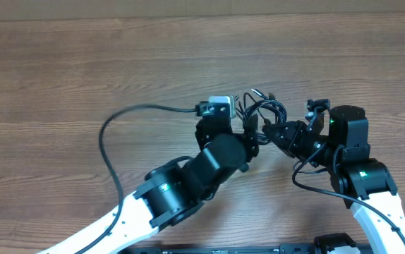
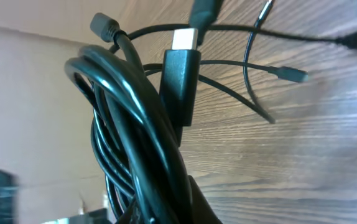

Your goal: Untangle cables

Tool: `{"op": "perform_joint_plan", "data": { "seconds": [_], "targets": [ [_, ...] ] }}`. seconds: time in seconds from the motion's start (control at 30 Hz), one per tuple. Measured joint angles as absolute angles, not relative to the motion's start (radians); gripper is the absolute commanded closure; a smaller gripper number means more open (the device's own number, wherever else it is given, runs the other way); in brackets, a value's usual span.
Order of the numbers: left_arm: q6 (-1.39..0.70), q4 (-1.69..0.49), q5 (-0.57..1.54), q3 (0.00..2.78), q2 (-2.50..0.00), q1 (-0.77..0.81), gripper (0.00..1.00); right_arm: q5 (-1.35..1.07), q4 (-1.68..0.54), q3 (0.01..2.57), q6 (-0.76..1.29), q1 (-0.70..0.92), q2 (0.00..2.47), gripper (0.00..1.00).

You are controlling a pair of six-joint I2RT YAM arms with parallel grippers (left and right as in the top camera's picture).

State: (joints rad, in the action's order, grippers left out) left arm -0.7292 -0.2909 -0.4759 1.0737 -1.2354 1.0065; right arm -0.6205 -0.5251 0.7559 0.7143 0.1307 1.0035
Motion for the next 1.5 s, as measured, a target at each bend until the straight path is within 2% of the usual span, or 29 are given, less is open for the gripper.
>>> {"op": "perform_joint_plan", "data": {
  "seconds": [0.07, 0.13, 0.17, 0.27, 0.4, 0.57, 0.6, 0.63, 0.67, 0.8, 0.83, 0.87, 0.9, 0.93, 1.0, 1.1, 1.13, 1.2, 1.23, 1.27, 1.3, 1.5],
  "targets": [
    [-0.57, -0.343, -0.477, 1.078, -1.215, 1.007, 0.35, -0.624, -0.526, 0.756, 0.661, 0.131, 1.003, 0.96],
    [-0.484, -0.429, -0.479, 1.081, -1.214, 1.007, 0.43, -0.642, -0.528, 0.756, 0.602, 0.131, 1.003, 0.96],
    [-0.456, -0.472, -0.477, 1.081, -1.214, 1.007, 0.44, -0.659, -0.528, 0.756, 0.569, 0.131, 1.003, 0.96],
    [-0.415, -0.538, -0.445, 1.081, -1.214, 1.007, 0.37, -0.742, -0.529, 0.756, 0.446, 0.131, 1.003, 0.96],
    [-0.403, -0.534, -0.419, 1.081, -1.214, 1.007, 0.36, -0.85, -0.528, 0.756, 0.328, 0.131, 1.003, 0.96],
    [-0.385, -0.511, -0.404, 1.081, -1.214, 0.979, 0.32, -0.903, -0.52, 0.756, 0.286, 0.131, 1.003, 0.96],
    [-0.384, -0.5, -0.402, 1.081, -1.214, 0.97, 0.35, -0.912, -0.513, 0.756, 0.283, 0.131, 1.003, 0.96],
    [-0.384, -0.482, -0.4, 1.081, -1.214, 0.956, 0.45, -0.931, -0.5, 0.756, 0.279, 0.131, 1.003, 0.96],
    [-0.381, -0.468, -0.4, 1.081, -1.217, 0.942, 0.48, -0.946, -0.489, 0.756, 0.276, 0.131, 1.003, 0.96],
    [-0.373, -0.421, -0.372, 1.081, -1.257, 0.92, 0.44, -0.997, -0.477, 0.756, 0.271, 0.131, 1.003, 0.96],
    [-0.372, -0.405, -0.362, 1.081, -1.271, 0.915, 0.56, -0.999, -0.477, 0.756, 0.27, 0.131, 1.003, 0.96],
    [-0.37, -0.392, -0.353, 1.081, -1.281, 0.913, 0.88, -1.001, -0.473, 0.756, 0.268, 0.131, 1.003, 0.96],
    [-0.37, -0.386, -0.349, 1.081, -1.291, 0.913, 0.96, -1.005, -0.473, 0.756, 0.268, 0.131, 1.003, 0.95],
    [-0.368, -0.38, -0.34, 1.081, -1.301, 0.913, 0.96, -1.006, -0.472, 0.756, 0.268, 0.131, 1.003, 0.94],
    [-0.364, -0.377, -0.319, 1.081, -1.32, 0.915, 0.96, -1.01, -0.472, 0.756, 0.263, 0.133, 1.004, 0.86],
    [-0.366, -0.383, -0.294, 1.081, -1.335, 0.914, 0.96, -1.015, -0.47, 0.756, 0.262, 0.132, 1.005, 0.85],
    [-0.366, -0.385, -0.287, 1.081, -1.336, 0.913, 0.96, -1.013, -0.47, 0.756, 0.262, 0.132, 1.005, 0.82],
    [-0.366, -0.39, -0.279, 1.081, -1.337, 0.914, 0.96, -0.997, -0.471, 0.756, 0.261, 0.132, 1.005, 0.66],
    [-0.366, -0.393, -0.276, 1.081, -1.337, 0.914, 0.96, -0.979, -0.481, 0.756, 0.267, 0.132, 1.005, 0.41],
    [-0.366, -0.397, -0.272, 1.081, -1.337, 0.914, 0.96, -0.964, -0.485, 0.756, 0.262, 0.132, 1.005, 0.12],
    [-0.366, -0.397, -0.273, 1.081, -1.336, 0.914, 0.96, -0.952, -0.495, 0.756, 0.265, 0.132, 1.005, 0.0],
    [-0.553, -0.534, -0.449, 1.081, -1.336, 0.914, 0.96, -0.849, -0.53, 0.756, 0.263, 0.132, 1.005, 0.0]
  ]
}}
